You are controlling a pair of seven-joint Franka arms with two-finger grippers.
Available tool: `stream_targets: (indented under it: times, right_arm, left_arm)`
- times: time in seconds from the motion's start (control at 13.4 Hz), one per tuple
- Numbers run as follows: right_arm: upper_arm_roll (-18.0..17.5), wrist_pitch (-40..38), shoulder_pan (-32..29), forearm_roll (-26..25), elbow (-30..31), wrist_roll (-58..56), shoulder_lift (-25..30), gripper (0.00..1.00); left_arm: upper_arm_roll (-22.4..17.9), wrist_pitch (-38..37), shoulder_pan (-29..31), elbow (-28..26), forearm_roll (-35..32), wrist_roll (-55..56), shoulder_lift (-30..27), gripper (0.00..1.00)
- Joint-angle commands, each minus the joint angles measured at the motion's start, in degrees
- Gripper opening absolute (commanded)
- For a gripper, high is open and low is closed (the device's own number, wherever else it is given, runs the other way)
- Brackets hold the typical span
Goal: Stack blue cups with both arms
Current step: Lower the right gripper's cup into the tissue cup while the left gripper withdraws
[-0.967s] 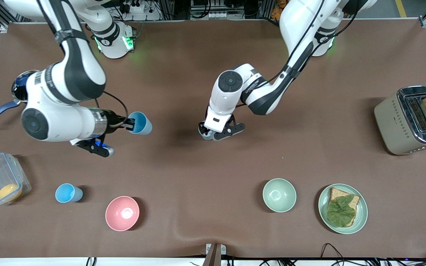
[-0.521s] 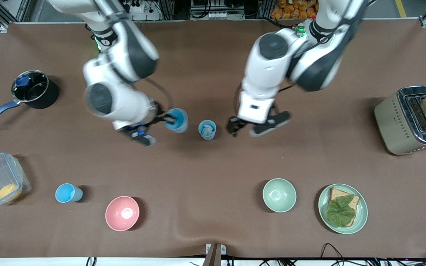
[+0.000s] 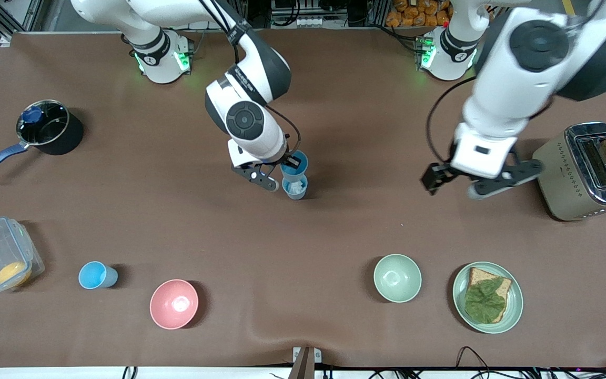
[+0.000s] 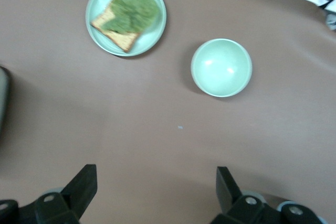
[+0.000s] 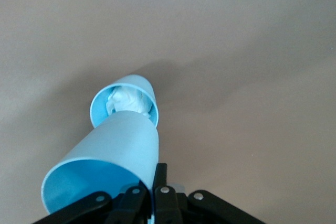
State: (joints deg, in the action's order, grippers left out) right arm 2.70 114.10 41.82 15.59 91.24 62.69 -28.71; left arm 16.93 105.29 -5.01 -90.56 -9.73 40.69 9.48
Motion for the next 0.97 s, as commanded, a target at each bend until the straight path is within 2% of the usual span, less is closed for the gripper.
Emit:
stream_targets:
  times: [0.0, 0.22, 0.67, 0.74, 0.82, 0.89]
  right_arm:
    - [0.2, 1.9, -0.07, -0.65, -0.27, 1.2, -0.99, 0.0]
    - [0.2, 3.05, 0.02, -0.64, -0.36, 1.2, -1.87, 0.0]
    - [0.2, 4.9, 0.2, -0.64, -0.45, 1.03, -3.46, 0.02]
    - [0.2, 4.55, 0.2, -0.64, -0.45, 1.03, -3.46, 0.47]
    - [0.2, 4.46, 0.28, -0.64, -0.45, 1.2, -3.37, 0.99]
    - [0.2, 4.29, 0.11, -0.64, -0.53, 0.77, -3.02, 1.0]
  left_arm:
    - [0.73, -2.54, 5.17, -1.81, 2.34, -9.63, -3.32, 1.0]
    - [0.64, -4.91, 9.57, -1.72, 4.72, -17.99, -4.47, 1.0]
    - [0.47, -7.11, 9.84, -0.41, 4.9, -18.36, -5.17, 1.0]
    - [0.47, -7.29, 9.84, -0.32, 4.9, -18.36, -5.35, 1.0]
    - [0.38, -7.29, 9.84, -0.14, 4.9, -18.36, -5.7, 1.0]
    - [0.38, -7.38, 9.93, -0.14, 4.99, -18.36, -5.79, 1.0]
